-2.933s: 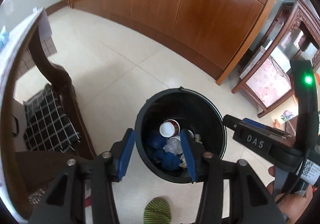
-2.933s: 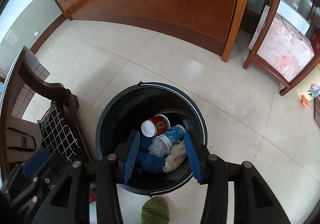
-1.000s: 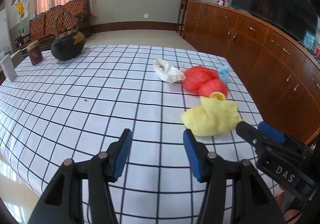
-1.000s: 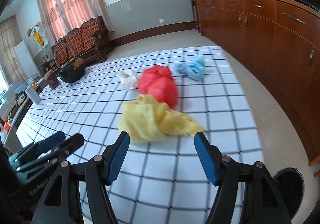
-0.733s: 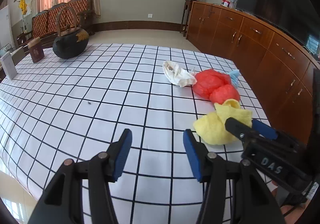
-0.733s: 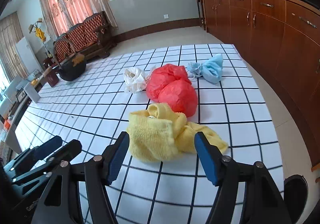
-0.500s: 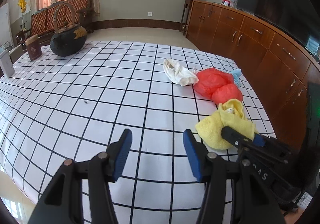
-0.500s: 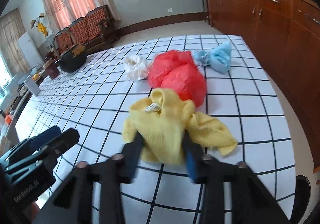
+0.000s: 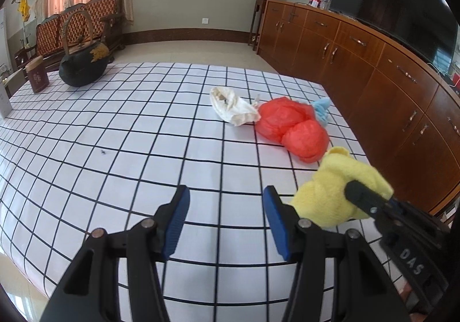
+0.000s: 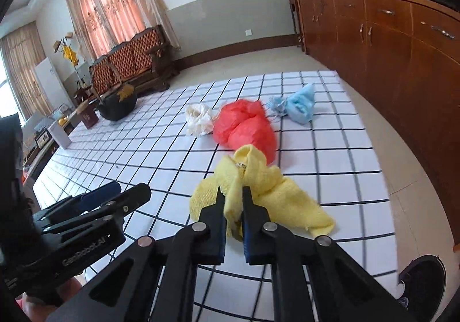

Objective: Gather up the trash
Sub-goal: 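Lower the right tool onto the yellow cloth and close it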

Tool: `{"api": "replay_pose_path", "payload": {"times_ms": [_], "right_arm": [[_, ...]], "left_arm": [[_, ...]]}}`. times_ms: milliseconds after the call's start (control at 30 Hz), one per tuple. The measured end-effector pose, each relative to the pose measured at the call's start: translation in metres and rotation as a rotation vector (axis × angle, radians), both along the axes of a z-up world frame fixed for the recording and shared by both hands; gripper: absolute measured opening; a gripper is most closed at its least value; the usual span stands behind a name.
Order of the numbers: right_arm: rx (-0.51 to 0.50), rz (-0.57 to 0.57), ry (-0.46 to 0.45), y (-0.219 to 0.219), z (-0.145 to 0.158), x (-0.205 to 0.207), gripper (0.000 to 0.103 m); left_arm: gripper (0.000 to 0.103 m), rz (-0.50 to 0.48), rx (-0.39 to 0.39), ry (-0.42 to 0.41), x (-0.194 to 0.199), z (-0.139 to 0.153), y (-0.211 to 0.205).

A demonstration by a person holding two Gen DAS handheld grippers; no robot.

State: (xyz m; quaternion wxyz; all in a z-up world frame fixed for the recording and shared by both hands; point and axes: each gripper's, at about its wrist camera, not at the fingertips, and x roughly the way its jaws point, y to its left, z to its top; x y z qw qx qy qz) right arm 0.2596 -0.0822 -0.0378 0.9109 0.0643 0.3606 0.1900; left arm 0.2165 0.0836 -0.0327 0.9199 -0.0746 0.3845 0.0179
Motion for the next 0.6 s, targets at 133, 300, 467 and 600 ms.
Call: {"api": "replay_pose_path", "payload": {"times_ms": [133, 300, 467, 600], "right_arm": [[0.013, -0.040, -0.021, -0.017, 0.009, -0.001, 0.009], [0.007, -0.068, 0.027, -0.030, -0.003, 0.006, 0.009], [0.020, -0.060, 0.065, -0.034, -0.016, 0.005, 0.027], [0.004, -0.094, 0.024, -0.036, -0.012, 0.004, 0.077]], "left_arm": [[0.055, -0.015, 0.001, -0.002, 0.002, 0.001, -0.009], [0.055, -0.029, 0.000, -0.001, 0.004, 0.000, -0.016], [0.055, -0.035, -0.004, 0.005, 0.005, -0.004, -0.019], [0.055, -0.034, -0.009, 0.006, 0.005, -0.005, -0.019]]}}
